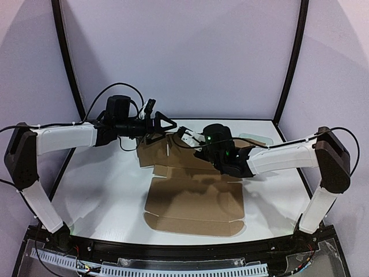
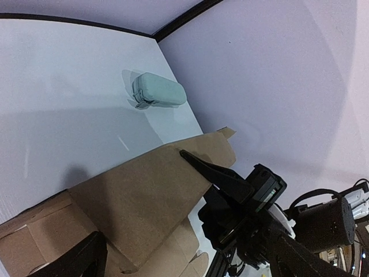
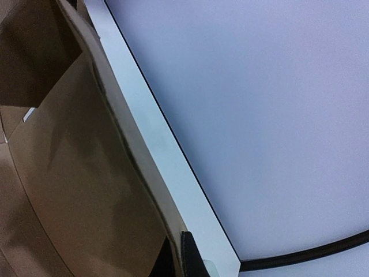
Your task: Fold the paper box
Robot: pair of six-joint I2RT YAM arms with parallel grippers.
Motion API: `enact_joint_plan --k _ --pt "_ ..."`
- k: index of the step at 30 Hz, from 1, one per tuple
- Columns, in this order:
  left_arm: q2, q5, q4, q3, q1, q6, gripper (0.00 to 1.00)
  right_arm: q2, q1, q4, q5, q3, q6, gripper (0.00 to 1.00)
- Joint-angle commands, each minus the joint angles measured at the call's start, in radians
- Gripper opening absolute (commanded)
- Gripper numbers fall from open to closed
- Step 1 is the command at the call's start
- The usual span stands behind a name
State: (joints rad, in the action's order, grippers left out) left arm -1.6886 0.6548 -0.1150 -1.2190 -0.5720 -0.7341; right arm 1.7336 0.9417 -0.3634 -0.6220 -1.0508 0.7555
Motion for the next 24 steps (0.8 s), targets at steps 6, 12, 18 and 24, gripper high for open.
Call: enact_joint_plan --k 6,12,18,24 --pt "-0.002 -0.017 -0.141 0.068 -0.025 -0.079 0.99 -0.030 0.050 0.039 0.154 0.121 -0.058 0.00" --pt "0.005 -0.038 -0.132 0.069 -0.025 -0.102 0.99 -0.019 0.071 -0.016 0.128 0.192 0.098 0.00" --pt "0.001 -0.036 -0.158 0.090 -0.025 -0.134 0.99 0.112 0.122 -0.160 -0.037 0.185 0.170 0.06" --pt "0.013 -0.058 -0.126 0.101 -0.025 -0.128 0.99 0.267 0.183 -0.488 -0.229 0.221 0.321 0.06"
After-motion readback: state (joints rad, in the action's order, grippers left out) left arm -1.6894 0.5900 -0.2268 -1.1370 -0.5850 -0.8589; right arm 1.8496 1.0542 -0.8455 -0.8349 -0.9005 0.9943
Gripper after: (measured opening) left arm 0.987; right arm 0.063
